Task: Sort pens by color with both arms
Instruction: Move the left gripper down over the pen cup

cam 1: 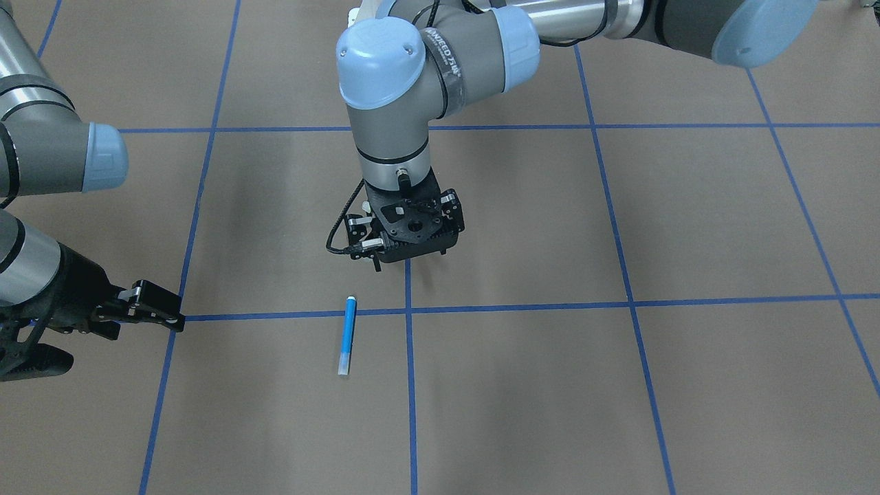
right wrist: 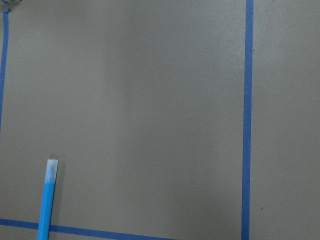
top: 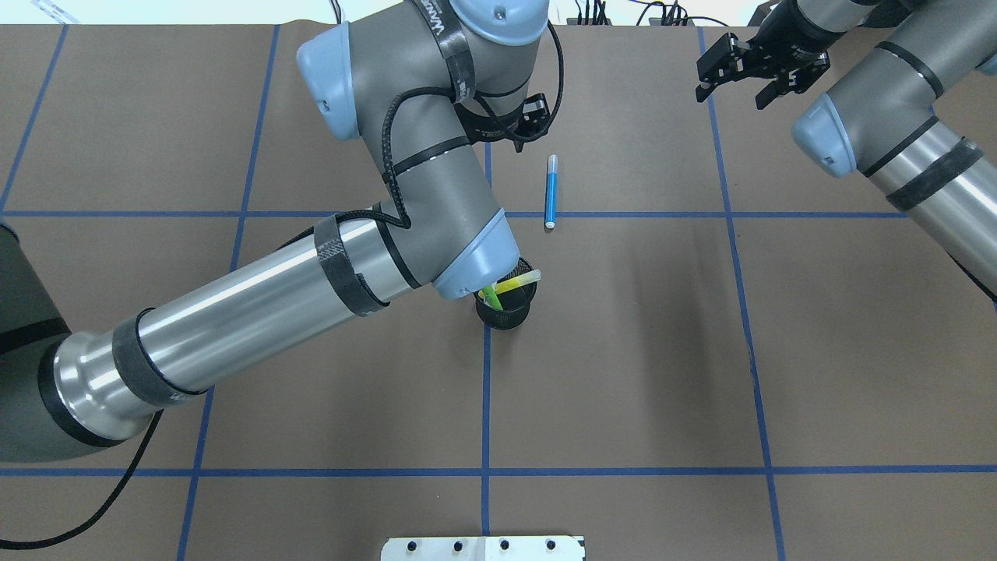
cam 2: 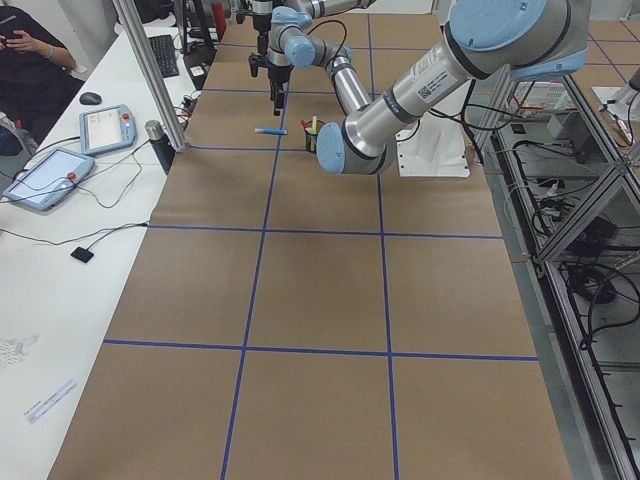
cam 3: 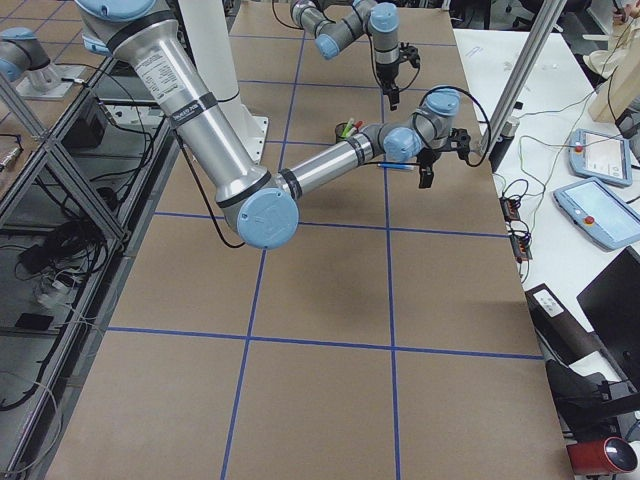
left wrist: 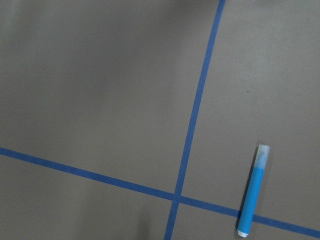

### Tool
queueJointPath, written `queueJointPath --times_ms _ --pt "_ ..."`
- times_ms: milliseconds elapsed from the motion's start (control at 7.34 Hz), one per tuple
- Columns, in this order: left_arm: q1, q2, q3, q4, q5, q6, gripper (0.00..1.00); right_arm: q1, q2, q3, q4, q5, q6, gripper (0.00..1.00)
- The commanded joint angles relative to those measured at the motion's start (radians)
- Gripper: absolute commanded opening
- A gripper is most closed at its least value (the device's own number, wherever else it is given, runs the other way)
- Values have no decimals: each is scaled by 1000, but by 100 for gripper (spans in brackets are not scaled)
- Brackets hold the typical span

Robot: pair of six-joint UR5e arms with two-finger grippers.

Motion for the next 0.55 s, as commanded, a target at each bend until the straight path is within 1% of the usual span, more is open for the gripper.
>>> queueJointPath --times_ms 0,273,409 --pt "23 26 -3 -13 0 95 94 2 1 -4 -8 3 2 99" --pt "35 39 -6 -32 0 107 93 0 -3 6 -20 -5 0 98" --pt "58 40 -8 -41 0 99 90 4 -11 10 -20 -9 0 98"
